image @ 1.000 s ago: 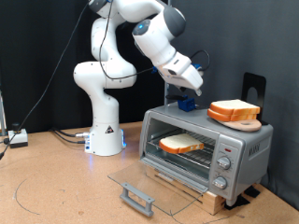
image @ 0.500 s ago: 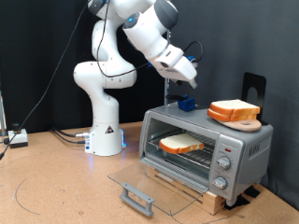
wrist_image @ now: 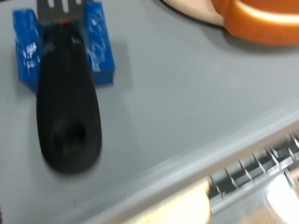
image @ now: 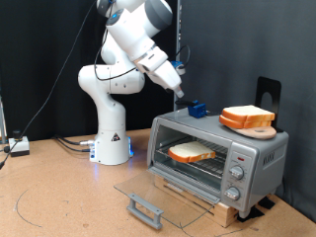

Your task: Make a piece of toast with the oven

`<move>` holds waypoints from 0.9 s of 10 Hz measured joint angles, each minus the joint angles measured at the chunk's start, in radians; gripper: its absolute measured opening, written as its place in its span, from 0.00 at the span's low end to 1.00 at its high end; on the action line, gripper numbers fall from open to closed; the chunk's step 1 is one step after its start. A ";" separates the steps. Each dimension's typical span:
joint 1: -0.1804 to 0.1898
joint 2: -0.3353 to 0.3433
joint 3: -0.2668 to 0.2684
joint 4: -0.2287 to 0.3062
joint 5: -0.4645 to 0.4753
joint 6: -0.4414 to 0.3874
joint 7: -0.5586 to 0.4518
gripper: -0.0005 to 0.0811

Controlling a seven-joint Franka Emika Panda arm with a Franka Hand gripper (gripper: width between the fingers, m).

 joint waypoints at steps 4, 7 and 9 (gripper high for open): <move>-0.094 0.068 -0.098 0.012 -0.109 -0.010 -0.063 1.00; -0.138 0.153 -0.171 0.039 -0.152 -0.017 -0.174 1.00; -0.145 0.149 -0.157 0.039 -0.147 -0.020 -0.035 1.00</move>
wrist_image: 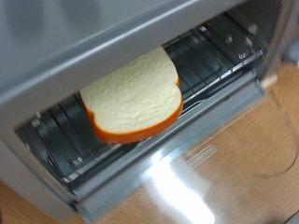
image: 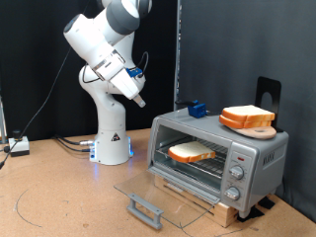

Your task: Make a piece of toast with the oven

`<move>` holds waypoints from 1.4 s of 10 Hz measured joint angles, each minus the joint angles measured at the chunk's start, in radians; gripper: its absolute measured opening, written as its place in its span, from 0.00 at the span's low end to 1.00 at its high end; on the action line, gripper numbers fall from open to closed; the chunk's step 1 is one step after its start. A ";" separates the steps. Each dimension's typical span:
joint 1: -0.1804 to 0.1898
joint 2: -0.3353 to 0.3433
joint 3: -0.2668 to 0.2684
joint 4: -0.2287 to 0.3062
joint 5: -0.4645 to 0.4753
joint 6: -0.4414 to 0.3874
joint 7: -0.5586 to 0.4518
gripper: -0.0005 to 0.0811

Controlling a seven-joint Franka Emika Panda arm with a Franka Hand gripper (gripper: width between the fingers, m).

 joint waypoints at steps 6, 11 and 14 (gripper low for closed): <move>-0.063 0.001 0.009 0.046 -0.014 -0.112 0.514 1.00; -0.138 0.292 -0.046 0.245 -0.064 -0.448 0.885 1.00; -0.143 0.290 -0.045 0.231 -0.087 -0.330 0.749 1.00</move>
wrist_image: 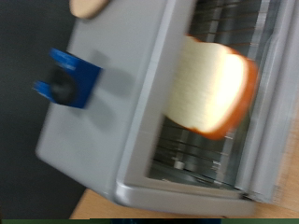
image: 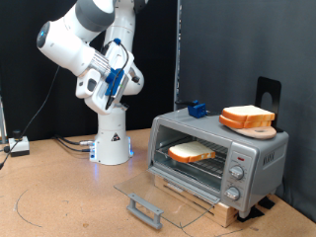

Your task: Make a piece of toast with the oven

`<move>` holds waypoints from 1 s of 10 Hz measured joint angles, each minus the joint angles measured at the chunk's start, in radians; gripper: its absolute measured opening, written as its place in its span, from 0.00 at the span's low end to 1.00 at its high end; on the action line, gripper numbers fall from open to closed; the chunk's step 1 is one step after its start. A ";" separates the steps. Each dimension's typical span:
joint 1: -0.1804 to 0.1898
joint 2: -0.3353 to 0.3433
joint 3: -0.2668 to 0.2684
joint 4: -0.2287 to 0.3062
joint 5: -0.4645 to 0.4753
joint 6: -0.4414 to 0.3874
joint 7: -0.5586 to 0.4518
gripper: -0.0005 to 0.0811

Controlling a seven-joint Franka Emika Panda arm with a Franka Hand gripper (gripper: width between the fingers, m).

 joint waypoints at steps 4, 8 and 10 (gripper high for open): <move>-0.036 0.165 -0.021 0.088 -0.083 -0.016 0.020 1.00; -0.061 0.332 -0.054 0.203 -0.137 -0.022 -0.037 1.00; -0.064 0.371 -0.059 0.232 -0.148 -0.027 -0.049 1.00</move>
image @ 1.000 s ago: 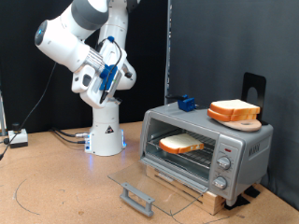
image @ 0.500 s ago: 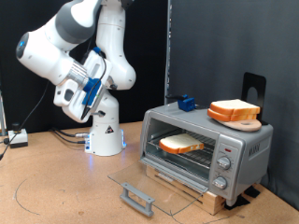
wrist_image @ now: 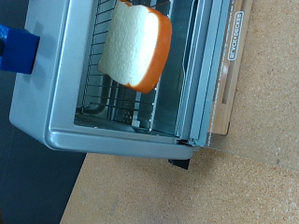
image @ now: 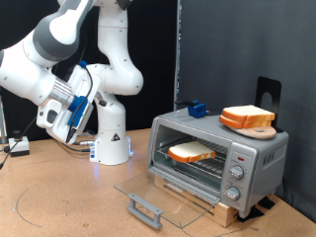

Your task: Make a piece of toast with the oven

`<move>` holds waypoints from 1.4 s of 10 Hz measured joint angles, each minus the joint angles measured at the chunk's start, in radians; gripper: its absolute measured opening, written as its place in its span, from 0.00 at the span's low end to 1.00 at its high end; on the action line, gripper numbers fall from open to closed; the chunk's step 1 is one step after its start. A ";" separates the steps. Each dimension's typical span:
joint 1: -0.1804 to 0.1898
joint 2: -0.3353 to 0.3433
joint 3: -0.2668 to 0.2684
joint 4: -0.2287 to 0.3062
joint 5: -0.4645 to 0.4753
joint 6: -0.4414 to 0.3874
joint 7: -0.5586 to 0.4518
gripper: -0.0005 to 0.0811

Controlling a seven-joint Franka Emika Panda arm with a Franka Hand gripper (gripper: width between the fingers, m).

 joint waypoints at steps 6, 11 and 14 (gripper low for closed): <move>0.015 0.196 0.041 0.151 -0.162 -0.188 0.025 1.00; 0.017 0.289 0.062 0.192 -0.130 -0.178 0.001 1.00; 0.018 0.338 0.077 0.188 -0.045 -0.089 0.010 1.00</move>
